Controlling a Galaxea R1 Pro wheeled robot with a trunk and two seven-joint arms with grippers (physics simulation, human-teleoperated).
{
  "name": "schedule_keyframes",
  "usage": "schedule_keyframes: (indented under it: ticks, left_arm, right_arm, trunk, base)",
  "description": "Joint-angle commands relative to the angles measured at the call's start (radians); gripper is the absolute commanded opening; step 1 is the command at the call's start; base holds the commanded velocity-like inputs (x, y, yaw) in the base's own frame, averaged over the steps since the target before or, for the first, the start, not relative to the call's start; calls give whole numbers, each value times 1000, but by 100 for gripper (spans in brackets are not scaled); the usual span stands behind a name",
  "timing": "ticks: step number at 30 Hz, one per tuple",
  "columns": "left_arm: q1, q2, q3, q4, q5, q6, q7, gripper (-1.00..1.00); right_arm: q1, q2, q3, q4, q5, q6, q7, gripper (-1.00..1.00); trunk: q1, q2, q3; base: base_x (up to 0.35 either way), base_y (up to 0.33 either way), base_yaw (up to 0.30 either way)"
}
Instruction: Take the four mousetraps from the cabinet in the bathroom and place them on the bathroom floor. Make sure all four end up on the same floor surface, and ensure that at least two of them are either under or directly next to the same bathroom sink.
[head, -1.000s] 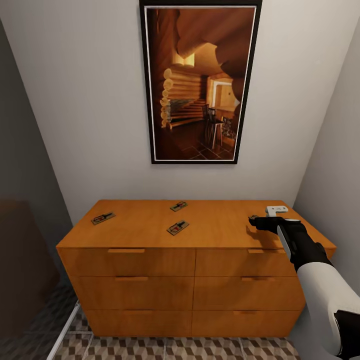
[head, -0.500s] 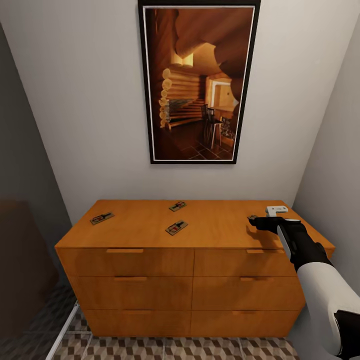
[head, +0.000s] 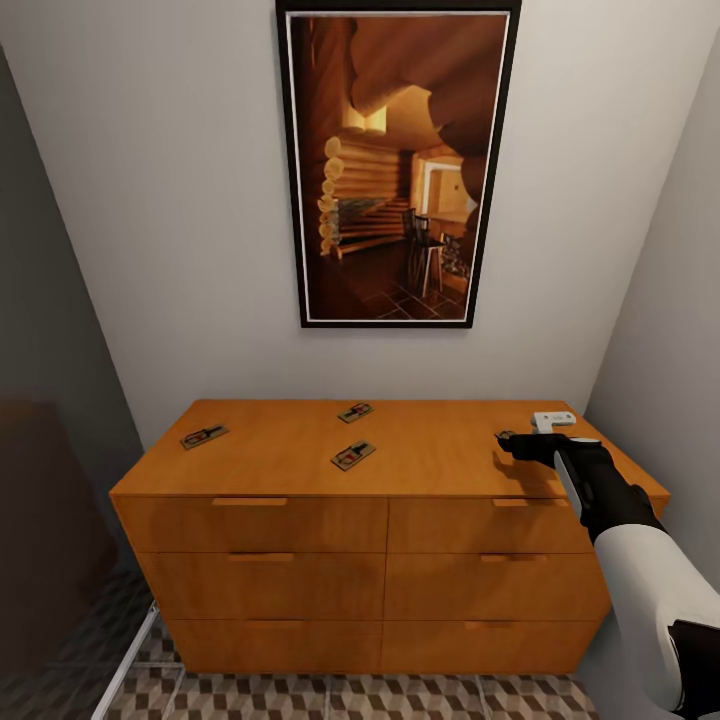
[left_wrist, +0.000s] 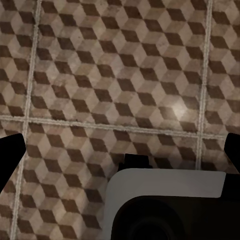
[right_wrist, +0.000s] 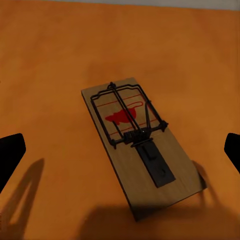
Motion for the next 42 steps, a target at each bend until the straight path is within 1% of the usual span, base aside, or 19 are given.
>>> schedule_keyframes:
  ticks: [1,8,28,42]
  left_arm:
    - [0,0,2,-1,0,-2,0,100]
    - [0,0,2,-1,0,-1,0,100]
    - [0,0,2,-1,0,-1,0,100]
    - [0,0,2,-1,0,-2,0,100]
  right_arm:
    - [-1,1,-3,-2,10,4,9,100]
    - [-1,1,-3,-2,11,4,7,100]
    - [-1,1,-3,-1,11,4,7,100]
    - [-1,1,-3,0,11,4,7,100]
  trunk:
    - [0,-1,-1]
    - [0,-1,-6]
    - [0,-1,-36]
    - [0,-1,-39]
  base:
    - [0,0,0]
    - [0,0,0]
    - [0,0,0]
    - [16,-9,0]
